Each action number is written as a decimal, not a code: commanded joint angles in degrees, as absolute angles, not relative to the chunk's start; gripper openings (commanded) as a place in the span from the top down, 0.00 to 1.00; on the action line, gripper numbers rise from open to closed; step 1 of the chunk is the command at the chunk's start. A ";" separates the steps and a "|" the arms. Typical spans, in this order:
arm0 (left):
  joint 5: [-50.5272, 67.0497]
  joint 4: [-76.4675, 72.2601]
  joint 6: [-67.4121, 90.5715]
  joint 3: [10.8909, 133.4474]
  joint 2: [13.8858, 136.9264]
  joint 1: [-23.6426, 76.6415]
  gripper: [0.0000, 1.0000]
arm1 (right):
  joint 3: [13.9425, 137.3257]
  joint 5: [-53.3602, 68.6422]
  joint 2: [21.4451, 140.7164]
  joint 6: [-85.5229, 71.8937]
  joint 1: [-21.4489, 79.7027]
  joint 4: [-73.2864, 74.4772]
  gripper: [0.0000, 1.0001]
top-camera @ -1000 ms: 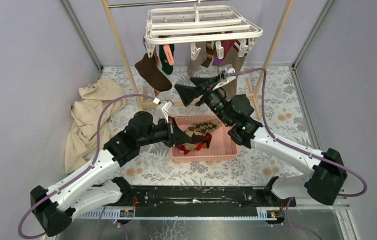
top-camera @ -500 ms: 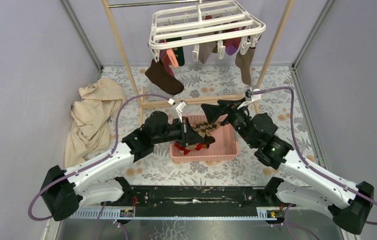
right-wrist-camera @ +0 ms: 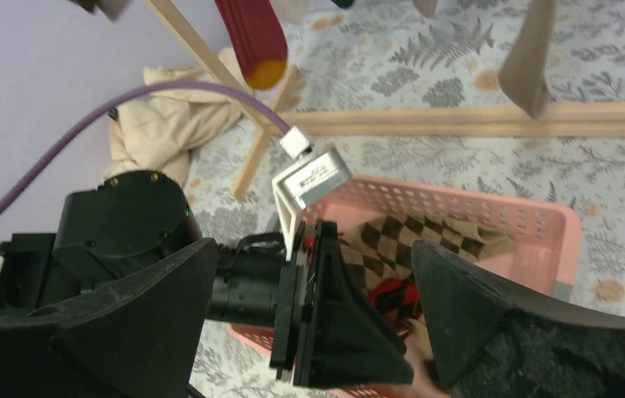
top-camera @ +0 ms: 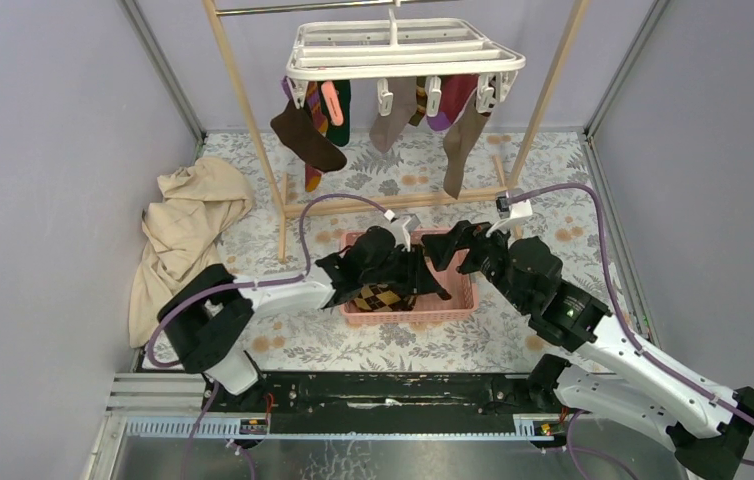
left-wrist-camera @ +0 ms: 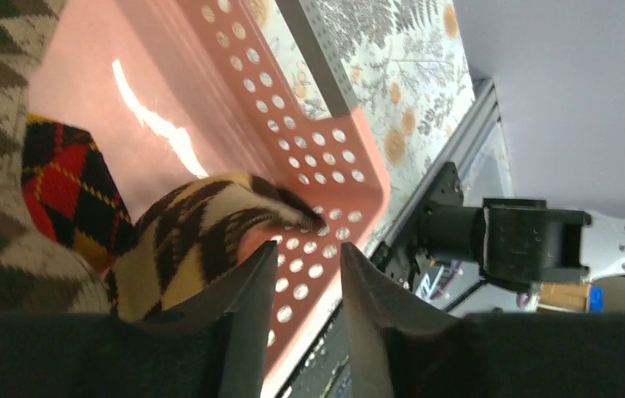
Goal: Remove the socks clipped to the hanger
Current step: Place the sock in the bin.
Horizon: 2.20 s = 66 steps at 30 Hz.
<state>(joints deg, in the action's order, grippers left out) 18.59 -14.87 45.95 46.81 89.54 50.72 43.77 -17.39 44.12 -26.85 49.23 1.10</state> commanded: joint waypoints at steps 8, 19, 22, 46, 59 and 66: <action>14.09 -14.82 39.59 55.86 86.90 51.11 0.30 | 48.28 -17.39 42.80 -26.02 48.96 12.80 0.05; 9.49 -4.68 39.33 53.42 68.12 51.35 0.01 | 49.52 -13.69 48.39 -26.17 48.96 15.50 0.05; 7.91 -2.94 39.91 50.23 62.71 51.38 0.01 | 49.70 -10.33 52.36 -26.08 48.93 15.70 0.05; -2.29 11.05 42.75 38.18 42.74 51.40 0.01 | 56.60 -8.77 90.41 -25.90 42.38 13.57 0.06; -5.65 13.56 42.56 40.47 44.65 51.39 0.01 | 52.31 -4.24 88.51 -23.33 33.28 9.56 0.06; -7.17 13.30 43.68 40.02 45.60 51.41 0.01 | 49.85 1.16 80.02 -21.80 32.33 7.28 0.06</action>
